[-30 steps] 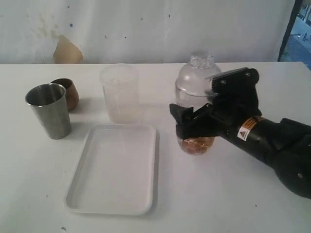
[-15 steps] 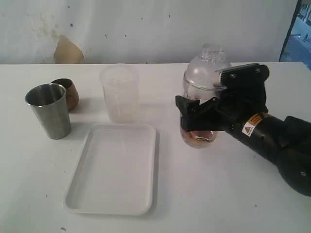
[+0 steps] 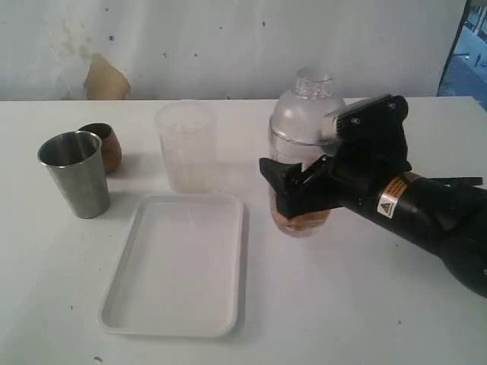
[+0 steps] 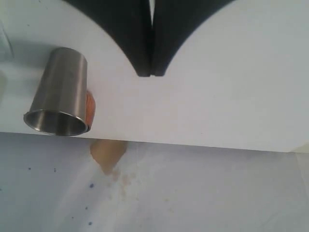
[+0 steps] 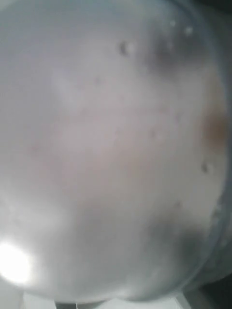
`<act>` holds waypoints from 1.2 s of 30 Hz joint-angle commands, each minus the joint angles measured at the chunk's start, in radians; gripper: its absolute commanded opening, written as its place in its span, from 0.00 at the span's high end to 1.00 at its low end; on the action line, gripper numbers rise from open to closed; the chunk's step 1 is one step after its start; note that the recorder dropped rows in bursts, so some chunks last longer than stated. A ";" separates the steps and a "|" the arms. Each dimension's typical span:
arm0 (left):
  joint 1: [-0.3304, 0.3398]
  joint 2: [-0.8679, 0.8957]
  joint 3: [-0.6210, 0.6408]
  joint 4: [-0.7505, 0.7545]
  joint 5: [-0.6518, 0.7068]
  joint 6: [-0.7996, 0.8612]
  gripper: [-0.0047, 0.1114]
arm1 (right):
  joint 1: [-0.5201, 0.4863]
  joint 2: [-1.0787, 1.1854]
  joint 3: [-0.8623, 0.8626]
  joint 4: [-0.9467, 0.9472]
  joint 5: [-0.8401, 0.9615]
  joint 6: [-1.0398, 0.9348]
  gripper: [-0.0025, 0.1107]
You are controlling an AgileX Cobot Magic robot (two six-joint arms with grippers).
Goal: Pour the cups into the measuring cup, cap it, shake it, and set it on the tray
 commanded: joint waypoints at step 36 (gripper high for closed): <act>0.001 -0.004 0.005 0.002 -0.008 -0.002 0.96 | 0.054 -0.117 -0.051 0.181 0.128 -0.054 0.98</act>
